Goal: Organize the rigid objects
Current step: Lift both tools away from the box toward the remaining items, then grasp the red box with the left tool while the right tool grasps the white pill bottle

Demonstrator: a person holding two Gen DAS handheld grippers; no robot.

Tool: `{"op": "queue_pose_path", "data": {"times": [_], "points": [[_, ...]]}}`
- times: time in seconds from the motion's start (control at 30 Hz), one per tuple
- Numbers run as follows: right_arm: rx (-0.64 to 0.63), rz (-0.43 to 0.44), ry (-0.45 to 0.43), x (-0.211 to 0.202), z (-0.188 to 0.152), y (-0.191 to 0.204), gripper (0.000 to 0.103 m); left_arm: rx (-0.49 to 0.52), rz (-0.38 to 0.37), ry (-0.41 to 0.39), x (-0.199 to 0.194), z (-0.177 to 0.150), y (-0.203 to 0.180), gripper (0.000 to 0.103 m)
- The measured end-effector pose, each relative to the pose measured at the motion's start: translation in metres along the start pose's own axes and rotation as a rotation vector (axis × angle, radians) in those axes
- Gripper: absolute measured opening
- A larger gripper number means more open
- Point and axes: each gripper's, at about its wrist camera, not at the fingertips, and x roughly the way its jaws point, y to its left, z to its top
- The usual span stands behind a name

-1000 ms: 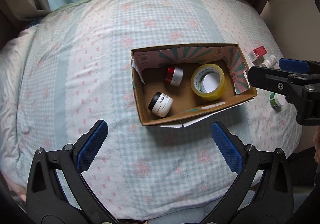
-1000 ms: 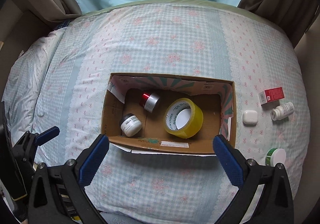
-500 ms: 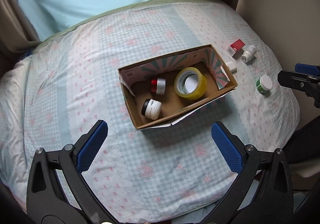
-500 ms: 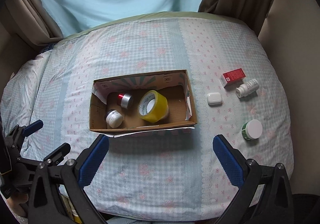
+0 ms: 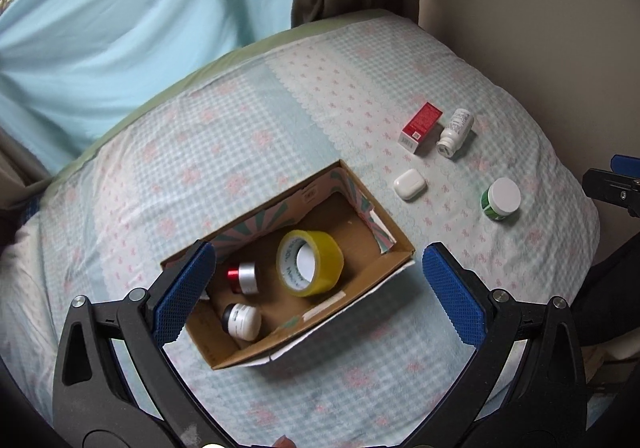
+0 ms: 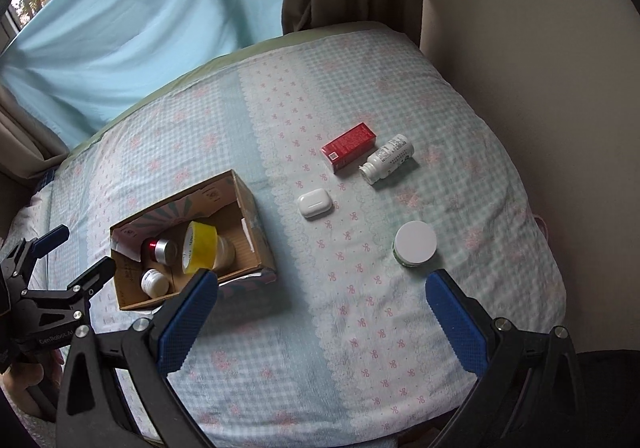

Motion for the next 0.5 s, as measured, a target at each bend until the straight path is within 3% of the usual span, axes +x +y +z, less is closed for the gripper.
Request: {"op": "queue_pose_path", "data": {"times": [0.3, 0.5], "points": [[0.259, 0.084, 0.046, 0.053, 0.054, -0.099, 0.103, 0.160, -0.018, 0.059, 0.076, 0.097, -0.071, 0.103], [0.456, 0.174, 0.061, 0.105, 0.079, -0.152, 0.103, 0.303, -0.002, 0.121, 0.149, 0.140, -0.117, 0.103]]}}
